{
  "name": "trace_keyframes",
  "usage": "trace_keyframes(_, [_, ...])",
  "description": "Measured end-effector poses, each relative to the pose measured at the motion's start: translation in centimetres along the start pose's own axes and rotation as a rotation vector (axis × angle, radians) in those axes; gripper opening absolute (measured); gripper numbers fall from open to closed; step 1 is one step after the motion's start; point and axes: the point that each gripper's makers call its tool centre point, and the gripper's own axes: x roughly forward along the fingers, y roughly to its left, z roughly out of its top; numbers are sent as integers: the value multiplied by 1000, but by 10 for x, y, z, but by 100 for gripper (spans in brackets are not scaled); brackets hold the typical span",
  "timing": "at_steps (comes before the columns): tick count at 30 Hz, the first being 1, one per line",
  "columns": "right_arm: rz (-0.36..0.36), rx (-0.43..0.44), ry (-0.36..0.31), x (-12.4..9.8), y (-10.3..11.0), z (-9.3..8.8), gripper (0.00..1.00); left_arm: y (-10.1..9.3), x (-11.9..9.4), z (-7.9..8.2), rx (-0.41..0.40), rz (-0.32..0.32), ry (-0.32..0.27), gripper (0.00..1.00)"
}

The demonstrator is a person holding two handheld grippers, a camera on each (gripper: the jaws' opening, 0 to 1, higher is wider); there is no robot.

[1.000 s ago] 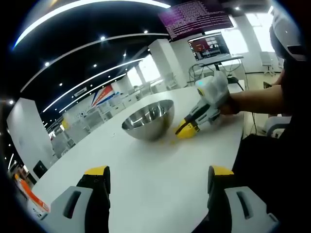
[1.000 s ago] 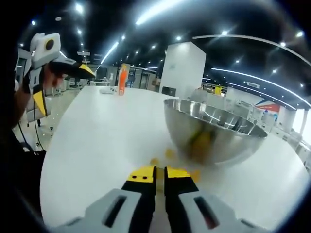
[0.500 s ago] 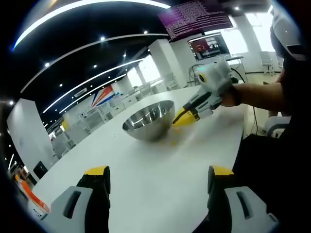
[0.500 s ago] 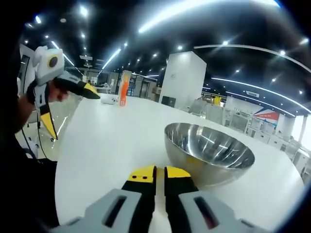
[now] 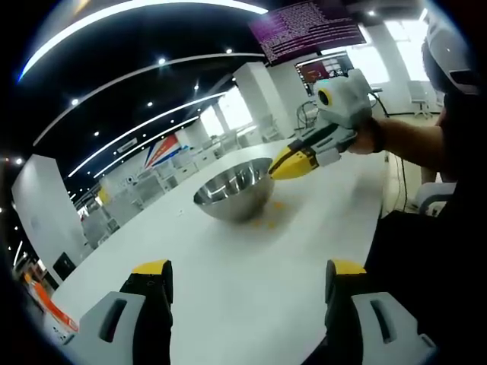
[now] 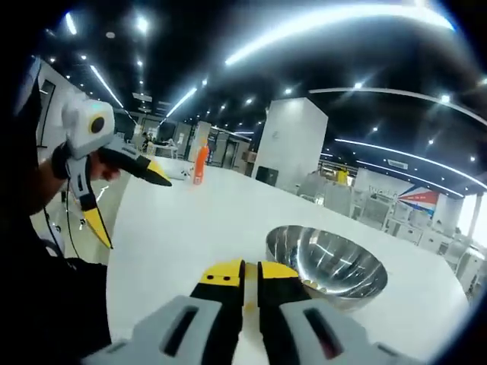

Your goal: Pick up the QQ candy scattered on the table and place it into the stainless steel bowl on the table

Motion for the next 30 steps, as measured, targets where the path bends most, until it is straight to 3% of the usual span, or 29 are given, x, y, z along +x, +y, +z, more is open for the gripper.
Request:
trace_keyframes(7, [-23,-38,-50,-3,-13,29,7,0,-1,0,-2,2,-1,83])
trace_keyframes(22, [-136,-122,-169,-17,-67,101,7,-1,1,-1,-4,0,-1,83])
trace_keyframes(26, [-149,-132,-174,-10,-78,106,7,-2,1,0,-3,-1,-1,83])
trace_keyframes(30, [-165,-109,-128,8,-95,86,7,-2,1,1,-5,0,-3,83])
